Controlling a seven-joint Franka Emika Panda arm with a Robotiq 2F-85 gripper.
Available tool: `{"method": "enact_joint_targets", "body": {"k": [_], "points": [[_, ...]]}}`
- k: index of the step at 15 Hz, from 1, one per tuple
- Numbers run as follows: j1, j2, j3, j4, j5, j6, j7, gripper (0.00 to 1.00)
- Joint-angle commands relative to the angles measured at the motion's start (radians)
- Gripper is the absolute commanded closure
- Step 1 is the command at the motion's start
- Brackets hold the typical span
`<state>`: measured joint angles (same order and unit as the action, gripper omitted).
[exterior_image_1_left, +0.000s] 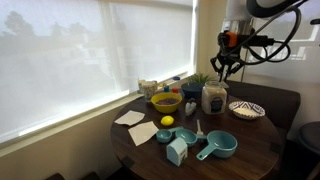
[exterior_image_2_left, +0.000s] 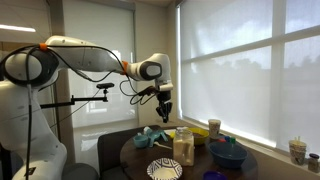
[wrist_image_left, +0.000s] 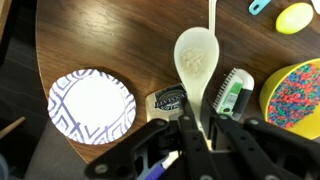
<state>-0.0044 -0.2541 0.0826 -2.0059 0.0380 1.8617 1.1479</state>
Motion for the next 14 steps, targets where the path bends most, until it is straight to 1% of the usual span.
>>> {"method": "enact_joint_targets", "body": {"k": [1,6,9,14], "points": [[-0.044,-0.013,-0.026,0.002,-0.020,-0.004,0.030,0.96],[-0.099,-0.008,-0.057,-0.008,-0.050,0.046,0.064,0.96],[-0.123,-0.004,-0.062,-0.020,-0.094,0.086,0.121,0.96],[-0.124,0.011,-0.048,-0.041,-0.158,0.201,0.208,0.96]]}}
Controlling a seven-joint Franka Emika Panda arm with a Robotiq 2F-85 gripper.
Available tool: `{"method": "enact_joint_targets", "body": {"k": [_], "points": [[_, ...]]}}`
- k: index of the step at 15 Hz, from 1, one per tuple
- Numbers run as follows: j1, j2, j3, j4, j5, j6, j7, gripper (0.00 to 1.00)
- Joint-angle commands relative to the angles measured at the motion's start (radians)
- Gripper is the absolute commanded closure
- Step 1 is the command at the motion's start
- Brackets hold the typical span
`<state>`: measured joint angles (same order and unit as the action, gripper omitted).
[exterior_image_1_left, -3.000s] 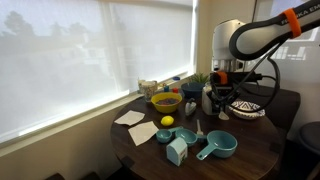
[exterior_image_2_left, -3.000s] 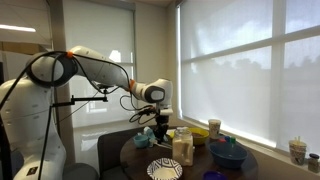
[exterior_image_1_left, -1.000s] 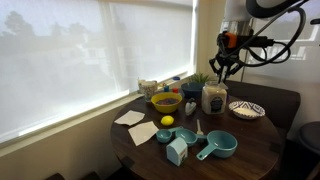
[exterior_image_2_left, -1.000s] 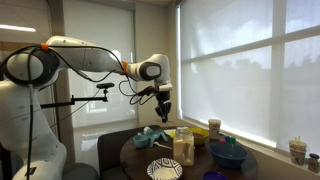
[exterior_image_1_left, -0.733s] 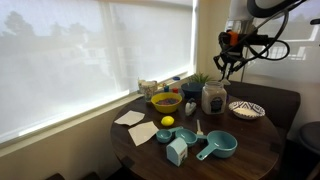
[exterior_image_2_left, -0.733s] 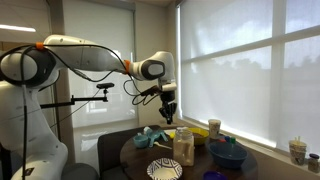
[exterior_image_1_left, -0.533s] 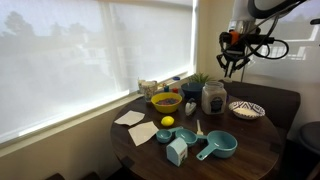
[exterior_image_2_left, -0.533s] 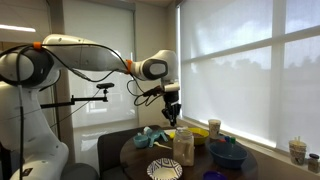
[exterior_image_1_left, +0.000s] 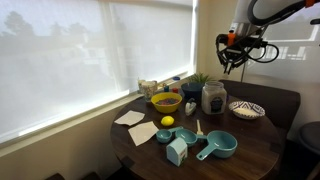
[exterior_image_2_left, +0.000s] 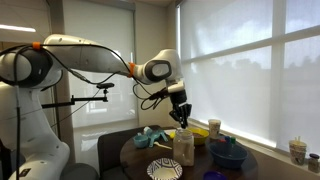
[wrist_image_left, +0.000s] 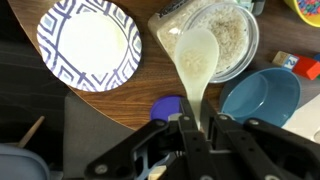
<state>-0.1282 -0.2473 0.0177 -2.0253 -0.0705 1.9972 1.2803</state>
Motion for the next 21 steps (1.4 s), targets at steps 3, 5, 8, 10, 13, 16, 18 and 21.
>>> {"method": "enact_joint_targets", "body": {"k": [3,5,8,10,13,16,18,21], "points": [[0.000,0.017,0.029,-0.034,-0.106,0.107,0.132,0.96],[0.004,0.030,0.040,-0.037,-0.157,0.120,0.171,0.96],[0.012,0.045,0.061,-0.044,-0.251,0.143,0.229,0.96],[0.020,0.052,0.075,-0.051,-0.312,0.162,0.264,0.96],[0.037,0.056,0.101,-0.050,-0.422,0.159,0.316,0.96],[0.053,0.053,0.124,-0.047,-0.538,0.139,0.367,0.96],[0.067,0.054,0.137,-0.049,-0.605,0.122,0.390,0.96],[0.087,0.054,0.151,-0.050,-0.708,0.081,0.425,0.96]]}}
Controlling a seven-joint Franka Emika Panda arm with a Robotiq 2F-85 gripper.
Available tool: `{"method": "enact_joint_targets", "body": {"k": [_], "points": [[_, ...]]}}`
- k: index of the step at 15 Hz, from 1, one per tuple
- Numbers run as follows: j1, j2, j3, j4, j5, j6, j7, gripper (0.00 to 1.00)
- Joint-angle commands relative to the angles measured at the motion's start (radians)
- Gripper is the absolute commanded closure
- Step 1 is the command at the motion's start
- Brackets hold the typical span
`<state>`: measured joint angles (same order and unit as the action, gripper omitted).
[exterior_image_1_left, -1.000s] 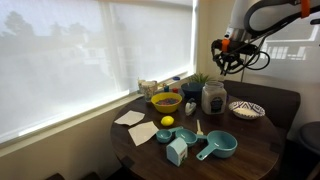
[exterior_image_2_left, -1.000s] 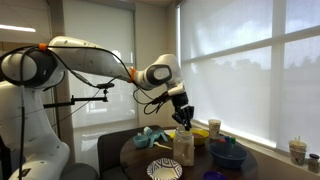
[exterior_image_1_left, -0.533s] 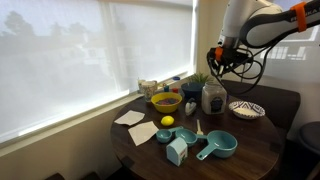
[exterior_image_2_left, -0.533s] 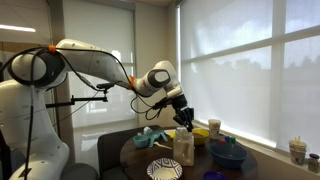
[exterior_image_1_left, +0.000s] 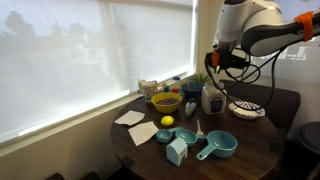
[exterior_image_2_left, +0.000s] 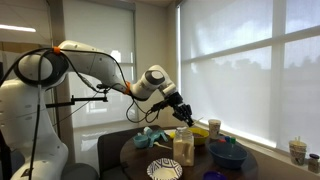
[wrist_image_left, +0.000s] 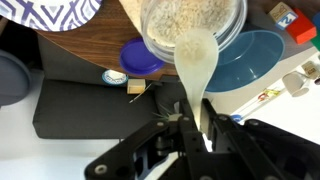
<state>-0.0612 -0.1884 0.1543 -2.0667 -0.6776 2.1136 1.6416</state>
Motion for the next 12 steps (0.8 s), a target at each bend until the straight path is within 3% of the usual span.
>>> {"method": "enact_joint_targets", "body": {"k": [1,12], "points": [[0.029,-0.004,0.018,-0.010,-0.131,-0.045,0.073,0.96],[0.122,0.027,0.040,-0.013,-0.388,-0.196,0.153,0.96]]}}
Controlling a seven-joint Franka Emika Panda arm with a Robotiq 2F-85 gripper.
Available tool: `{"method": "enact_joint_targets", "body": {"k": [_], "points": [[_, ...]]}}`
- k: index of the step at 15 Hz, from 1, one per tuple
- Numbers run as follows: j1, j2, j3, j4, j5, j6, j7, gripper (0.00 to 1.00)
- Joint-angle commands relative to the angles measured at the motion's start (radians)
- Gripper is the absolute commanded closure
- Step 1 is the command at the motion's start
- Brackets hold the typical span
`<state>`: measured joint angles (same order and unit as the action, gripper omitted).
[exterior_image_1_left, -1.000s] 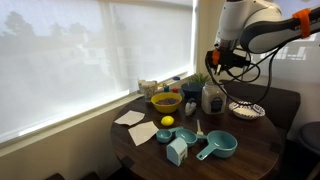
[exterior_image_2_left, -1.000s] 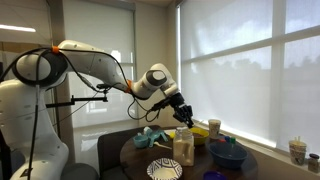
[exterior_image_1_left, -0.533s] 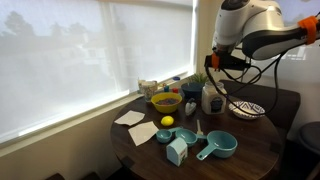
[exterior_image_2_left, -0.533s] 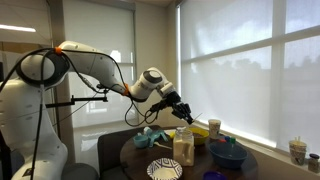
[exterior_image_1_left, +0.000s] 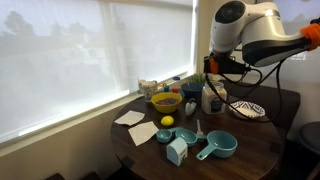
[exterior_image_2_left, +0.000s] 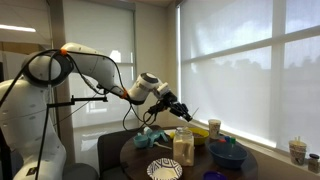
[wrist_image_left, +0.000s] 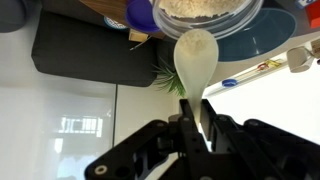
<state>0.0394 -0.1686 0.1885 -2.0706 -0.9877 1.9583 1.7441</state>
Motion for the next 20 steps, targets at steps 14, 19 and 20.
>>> {"method": "enact_joint_targets", "body": {"k": [14,19,20], "points": [[0.094,0.064,0.017,0.000,-0.281,-0.174,0.157,0.96],[0.114,0.083,0.020,0.005,-0.308,-0.214,0.195,0.96],[0.116,0.085,0.022,0.005,-0.317,-0.220,0.201,0.96]]}}
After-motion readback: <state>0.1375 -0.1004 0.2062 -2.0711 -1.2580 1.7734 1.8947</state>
